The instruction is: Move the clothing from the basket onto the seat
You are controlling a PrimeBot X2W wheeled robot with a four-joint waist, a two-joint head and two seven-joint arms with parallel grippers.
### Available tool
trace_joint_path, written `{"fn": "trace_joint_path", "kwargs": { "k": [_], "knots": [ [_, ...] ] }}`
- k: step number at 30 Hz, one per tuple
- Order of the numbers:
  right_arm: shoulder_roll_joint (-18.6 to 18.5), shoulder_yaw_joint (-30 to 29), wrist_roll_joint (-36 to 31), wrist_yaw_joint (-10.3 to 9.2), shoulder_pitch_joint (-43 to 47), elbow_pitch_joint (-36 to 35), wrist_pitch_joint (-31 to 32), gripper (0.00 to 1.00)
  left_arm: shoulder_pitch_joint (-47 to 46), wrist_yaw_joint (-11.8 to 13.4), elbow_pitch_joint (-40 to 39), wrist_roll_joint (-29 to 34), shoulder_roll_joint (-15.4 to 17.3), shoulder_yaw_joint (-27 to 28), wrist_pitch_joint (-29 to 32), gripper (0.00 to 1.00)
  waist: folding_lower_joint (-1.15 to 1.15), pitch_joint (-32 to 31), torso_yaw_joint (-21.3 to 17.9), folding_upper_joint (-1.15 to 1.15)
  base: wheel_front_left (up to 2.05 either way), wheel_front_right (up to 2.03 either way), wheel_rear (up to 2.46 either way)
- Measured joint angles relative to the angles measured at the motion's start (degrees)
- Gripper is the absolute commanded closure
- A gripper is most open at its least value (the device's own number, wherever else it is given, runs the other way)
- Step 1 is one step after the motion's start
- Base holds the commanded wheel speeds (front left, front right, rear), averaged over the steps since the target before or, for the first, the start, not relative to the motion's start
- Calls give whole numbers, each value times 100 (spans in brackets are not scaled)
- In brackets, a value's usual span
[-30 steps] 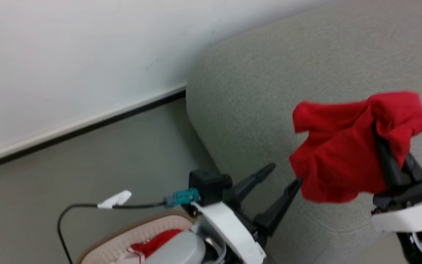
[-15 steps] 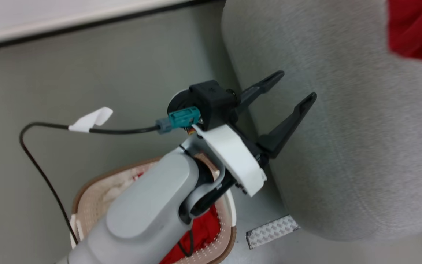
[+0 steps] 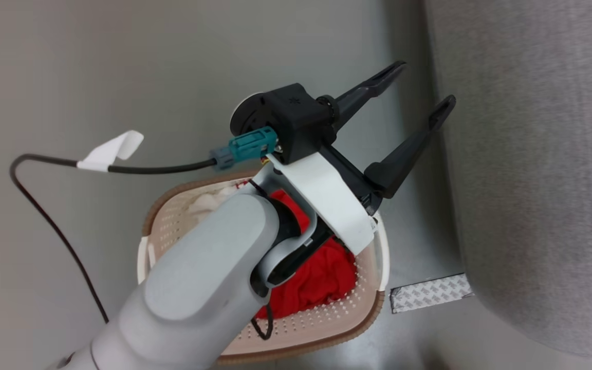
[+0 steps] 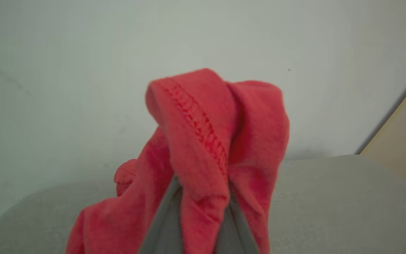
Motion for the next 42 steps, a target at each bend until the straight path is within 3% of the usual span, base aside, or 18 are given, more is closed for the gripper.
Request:
{"fn": "trace_joint_path", "kwargs": {
  "k": [2, 3, 5, 6, 12, 19, 26, 27, 32, 42],
  "knots": [
    [144, -144, -160, 0, -25, 370, 19, 100, 3, 16, 0, -1, -8, -5, -41, 0, 0, 65, 64, 0, 0, 0, 0],
    [214, -212, -234, 0, -31, 538, -12, 93, 12, 18, 7, -1, -7, -5, -53, 0, 0, 79, 87, 0, 0, 0, 0],
    [305, -343, -379, 0, -63, 800, -45, 51, 54, 22, 27, -1, -3, -20, -99, 0, 0, 58, 101, 0, 0, 0, 0],
    [325, -389, -428, 0, -84, 887, -81, 0, 74, 25, 41, -2, 2, -22, -102, 0, 0, 30, 97, 0, 0, 0, 0],
    [417, -476, -592, 0, -97, 1248, 26, 0, 254, 42, 118, -53, 80, 10, -174, 0, -1, -182, 31, 0, 0, 0, 0],
    [589, 192, -286, 0, 524, 907, 145, 0, 591, 59, 194, -236, 250, 113, -346, 0, -2, -670, -98, 0, 0, 0, 0],
    [508, 667, 259, 0, 1738, -272, 97, 0, 1023, 78, 359, -386, 431, 283, -662, 0, -3, -1320, -158, 0, 0, 0, 0],
    [501, 731, 312, 0, 2119, -699, 97, 0, 1194, 104, 438, -455, 475, 343, -794, 0, -3, -1528, -152, 0, 0, 0, 0],
    [559, 675, 338, -1, 2831, -1607, 138, 0, 1517, 177, 569, -589, 563, 488, -1058, 0, -4, -1950, -92, 0, 0, 0, 0],
    [1290, 293, -82, 0, 4823, -3634, 324, 0, 2558, 357, 861, -905, 728, 1023, -1515, 0, -5, -2962, 314, 0, 0, 0, 0]
  ]
}}
